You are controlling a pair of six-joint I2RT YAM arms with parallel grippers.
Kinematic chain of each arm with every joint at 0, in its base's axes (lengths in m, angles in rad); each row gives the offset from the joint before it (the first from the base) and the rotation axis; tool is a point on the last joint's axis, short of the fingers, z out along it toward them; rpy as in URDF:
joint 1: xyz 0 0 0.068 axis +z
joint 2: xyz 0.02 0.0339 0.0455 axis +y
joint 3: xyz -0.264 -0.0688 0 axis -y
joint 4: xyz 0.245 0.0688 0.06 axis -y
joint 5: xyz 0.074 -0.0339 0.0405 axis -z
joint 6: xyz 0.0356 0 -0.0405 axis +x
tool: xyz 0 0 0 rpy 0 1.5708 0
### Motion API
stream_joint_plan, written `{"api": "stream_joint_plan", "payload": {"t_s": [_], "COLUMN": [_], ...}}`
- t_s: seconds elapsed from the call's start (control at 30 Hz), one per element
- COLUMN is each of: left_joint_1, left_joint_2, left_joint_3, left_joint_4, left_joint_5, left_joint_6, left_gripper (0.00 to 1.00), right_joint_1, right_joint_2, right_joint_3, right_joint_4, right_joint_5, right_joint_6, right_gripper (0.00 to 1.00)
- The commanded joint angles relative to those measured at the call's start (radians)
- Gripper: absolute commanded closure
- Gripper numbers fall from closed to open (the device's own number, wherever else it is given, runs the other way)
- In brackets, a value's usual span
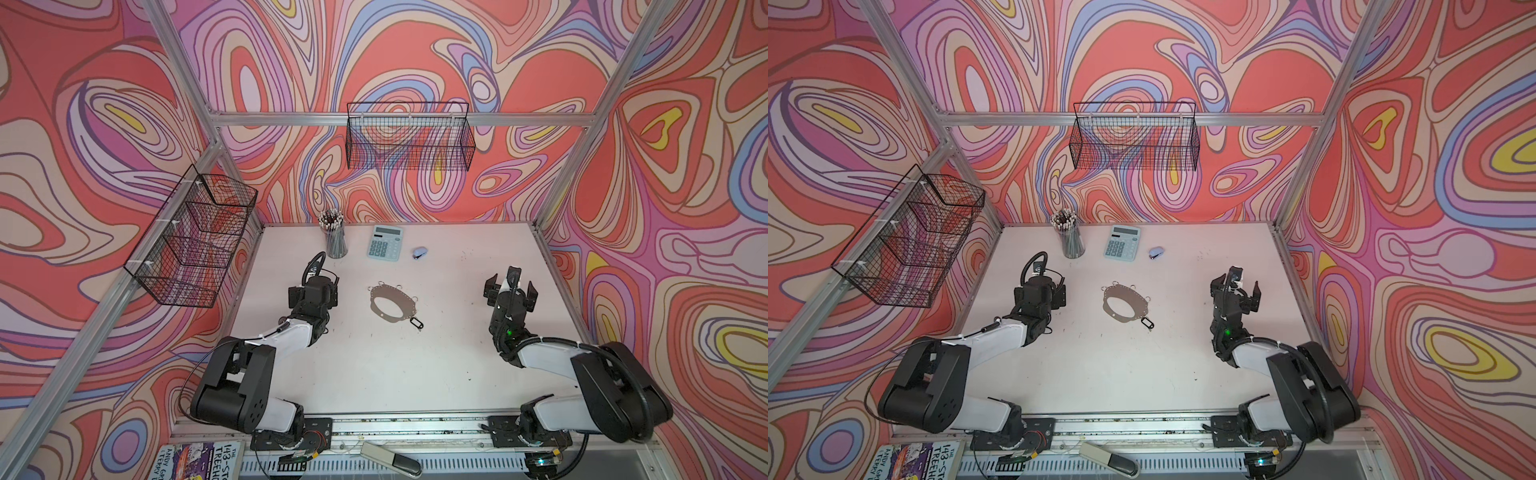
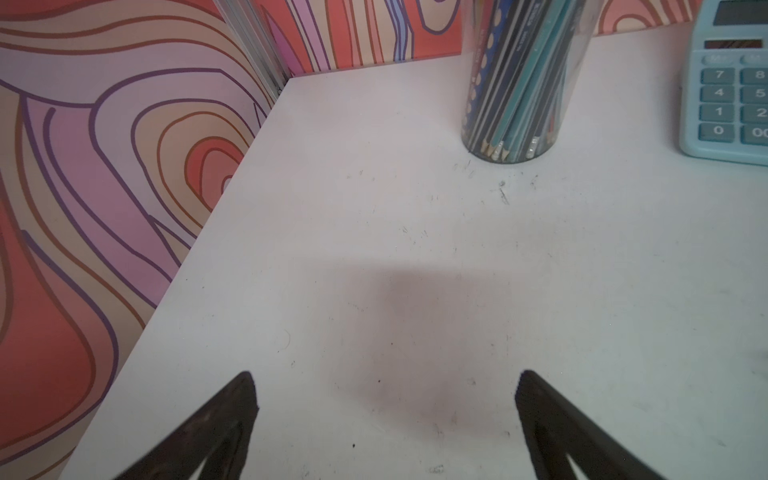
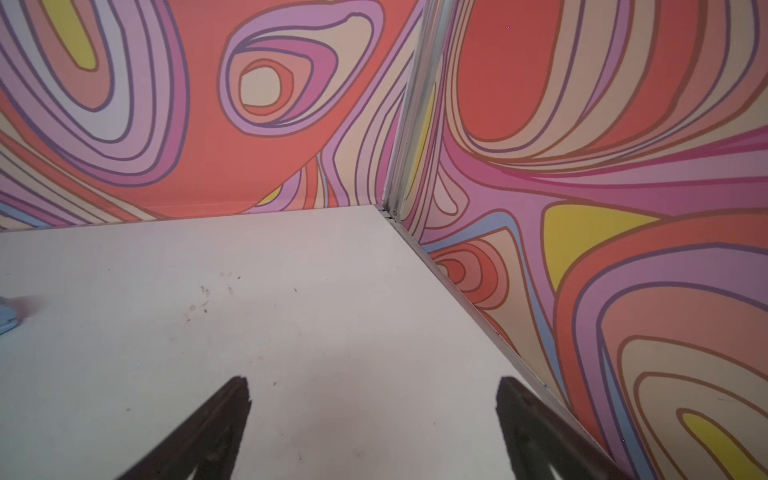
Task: Attach keys to a key ring
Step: Reset both arms
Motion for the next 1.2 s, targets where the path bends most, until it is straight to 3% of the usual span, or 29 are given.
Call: {"api": "stream_joint_plan", "payload": {"t_s": [0.0,0.1,0.23,0.4,0.47,0.63,0.73,0.9,0.93,1.0,1.17], "left_joint_1": [0.021,0.039,0.045,0.046,0.046,0.047,0.079,0.163,0.167,0.174,0.179], "left_joint_2": [0.003,0.012,-0.016,-0.107,-0.094,-0.040,0.019,0.069,0.103,0.068,0.081], "left_joint_3": [-0.008,-0.001,-0.046,-0.084,-0.101,-0.156,-0.246,-0.254,-0.265,-0.228,-0.208], "left_joint_4": [0.046,0.046,0.113,0.079,0.132,0.300,0.538,0.561,0.654,0.518,0.495], "left_joint_5": [0.041,0.105,0.184,0.095,0.098,0.085,0.165,0.293,0.277,0.276,0.242], "left_joint_6": [-0.006,0.001,0.018,0.024,0.075,0.139,0.157,0.088,0.095,0.068,0.052], "left_gripper": [0.00,0.00,0.00,0.00,0.00,0.00,0.00,0.00,0.00,0.00,0.00], "right_joint_1": [-0.007,-0.049,-0.114,-0.136,-0.135,-0.137,-0.139,-0.161,-0.172,-0.199,-0.202], "right_joint_2": [0.094,0.114,0.102,0.049,0.063,0.218,0.293,0.258,0.266,0.258,0.259], "right_joint_3": [-0.018,-0.011,0.085,0.127,0.079,-0.085,-0.113,0.002,0.017,0.029,0.026], "right_joint_4": [0.336,0.367,0.144,-0.141,-0.074,0.394,0.534,0.253,0.229,0.188,0.199], "right_joint_5": [0.004,-0.154,-0.261,-0.284,-0.281,-0.321,-0.378,-0.404,-0.418,-0.453,-0.455], "right_joint_6": [-0.074,-0.043,0.034,0.084,0.089,0.091,0.058,0.100,0.104,0.128,0.127], "right_gripper": [0.02,0.02,0.02,0.02,0.02,0.02,0.02,0.02,0.02,0.02,0.02]}}
